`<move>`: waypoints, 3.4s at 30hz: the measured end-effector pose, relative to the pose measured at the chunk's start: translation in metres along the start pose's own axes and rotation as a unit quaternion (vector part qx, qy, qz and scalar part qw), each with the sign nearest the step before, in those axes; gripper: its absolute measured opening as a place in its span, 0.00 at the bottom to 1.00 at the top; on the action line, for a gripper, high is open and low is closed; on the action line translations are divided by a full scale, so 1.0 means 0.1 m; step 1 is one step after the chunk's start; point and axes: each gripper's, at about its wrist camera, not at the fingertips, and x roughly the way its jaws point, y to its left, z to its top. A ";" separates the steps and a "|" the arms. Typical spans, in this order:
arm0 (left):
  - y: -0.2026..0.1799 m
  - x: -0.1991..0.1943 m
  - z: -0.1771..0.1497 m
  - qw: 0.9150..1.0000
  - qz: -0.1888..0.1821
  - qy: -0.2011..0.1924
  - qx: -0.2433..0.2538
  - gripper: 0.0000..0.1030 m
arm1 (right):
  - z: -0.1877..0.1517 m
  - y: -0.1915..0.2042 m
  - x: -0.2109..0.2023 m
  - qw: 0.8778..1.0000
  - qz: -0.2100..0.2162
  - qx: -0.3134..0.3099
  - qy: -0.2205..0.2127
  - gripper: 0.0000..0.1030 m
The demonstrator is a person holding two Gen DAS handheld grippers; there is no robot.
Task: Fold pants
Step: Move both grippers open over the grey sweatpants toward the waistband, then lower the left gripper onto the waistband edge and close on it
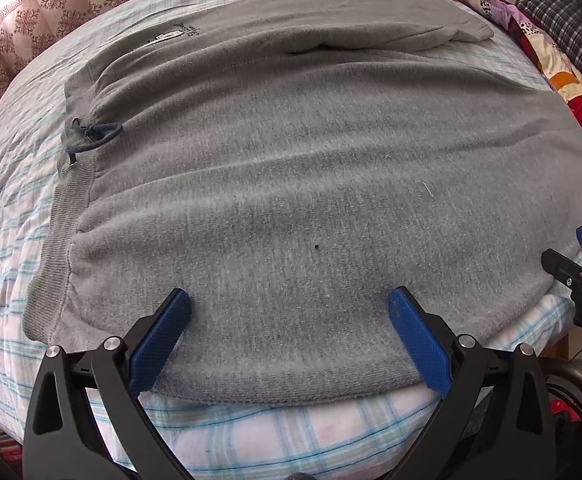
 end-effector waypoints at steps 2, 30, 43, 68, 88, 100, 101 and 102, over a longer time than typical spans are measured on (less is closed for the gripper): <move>0.00 0.00 0.01 1.000 0.000 0.001 0.001 0.97 | 0.00 0.01 -0.01 1.000 -0.002 -0.010 0.000 0.95; 0.32 0.18 0.35 0.999 0.036 -0.005 -0.008 0.97 | 0.42 -0.98 0.12 0.997 -0.063 0.041 -0.013 0.95; 0.83 -0.04 0.91 0.996 0.045 -0.049 -0.053 0.97 | 0.90 -0.74 -0.12 0.997 -0.013 0.041 -0.063 0.95; 1.69 0.32 1.86 0.990 0.094 -0.065 -0.085 0.97 | 1.74 0.47 0.23 0.996 0.057 -0.027 -0.066 0.95; 1.86 0.64 2.22 0.991 0.099 -0.063 -0.071 0.97 | 2.03 0.87 0.50 0.994 0.080 -0.047 -0.052 0.95; 2.17 0.88 2.48 0.994 0.058 -0.076 -0.046 0.97 | 2.06 0.94 0.59 0.994 0.085 -0.046 -0.041 0.95; 2.19 0.92 2.49 0.995 0.048 -0.074 -0.043 0.97 | 2.06 0.95 0.60 0.995 0.084 -0.047 -0.040 0.95; 2.20 0.95 2.51 0.996 0.042 -0.072 -0.039 0.97 | 2.05 0.96 0.61 0.995 0.084 -0.047 -0.039 0.95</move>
